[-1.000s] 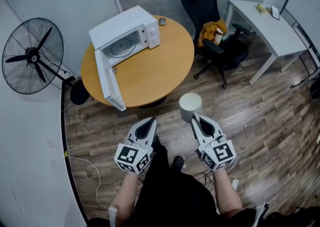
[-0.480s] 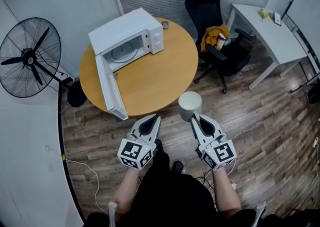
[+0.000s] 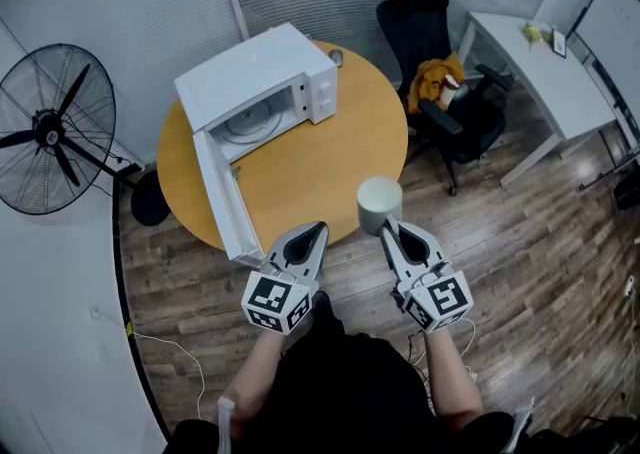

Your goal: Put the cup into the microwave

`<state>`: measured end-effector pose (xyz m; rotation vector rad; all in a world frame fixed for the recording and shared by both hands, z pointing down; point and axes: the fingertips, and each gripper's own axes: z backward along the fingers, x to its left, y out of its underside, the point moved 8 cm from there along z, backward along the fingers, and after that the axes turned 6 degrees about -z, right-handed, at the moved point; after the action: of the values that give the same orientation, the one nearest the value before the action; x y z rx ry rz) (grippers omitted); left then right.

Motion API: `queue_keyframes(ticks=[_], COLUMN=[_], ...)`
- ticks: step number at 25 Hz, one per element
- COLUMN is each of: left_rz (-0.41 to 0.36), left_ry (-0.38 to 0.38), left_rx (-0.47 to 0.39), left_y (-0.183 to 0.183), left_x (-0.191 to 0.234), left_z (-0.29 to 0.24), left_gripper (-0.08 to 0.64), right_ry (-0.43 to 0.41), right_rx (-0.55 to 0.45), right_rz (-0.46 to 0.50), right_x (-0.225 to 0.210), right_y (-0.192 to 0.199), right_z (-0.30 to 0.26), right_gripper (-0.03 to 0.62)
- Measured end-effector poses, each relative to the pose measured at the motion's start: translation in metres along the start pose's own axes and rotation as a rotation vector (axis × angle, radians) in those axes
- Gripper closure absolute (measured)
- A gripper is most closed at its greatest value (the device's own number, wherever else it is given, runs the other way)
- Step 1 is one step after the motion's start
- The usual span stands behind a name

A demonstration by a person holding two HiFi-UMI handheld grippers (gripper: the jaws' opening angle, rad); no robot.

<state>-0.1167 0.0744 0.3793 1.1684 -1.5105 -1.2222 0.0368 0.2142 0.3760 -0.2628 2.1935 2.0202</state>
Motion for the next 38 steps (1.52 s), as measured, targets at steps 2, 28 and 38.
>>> queue_keyframes(ticks=[2,28,38], left_rz=[-0.003,0.041,0.068], left_ry=[0.000,-0.139,-0.305], left_rx=[0.000,0.010,0.026], left_y=[-0.002,-0.010,-0.021], left_x=[0.014,0.109,0.149], left_z=[-0.004,-0.043,-0.088], left_gripper=[0.565,0.565,0.565], right_ry=[0.003,-0.174,-0.385], right_rx=[-0.001,0.061,0.130], right_rz=[0.001,-0.004,-0.002], right_x=[-0.001,-0.028,-0.069], right_y=[-0.001,0.005,0.008], right_z=[-0.015,-0.172,-0.274], right_gripper=[0.541,0.541,0.541])
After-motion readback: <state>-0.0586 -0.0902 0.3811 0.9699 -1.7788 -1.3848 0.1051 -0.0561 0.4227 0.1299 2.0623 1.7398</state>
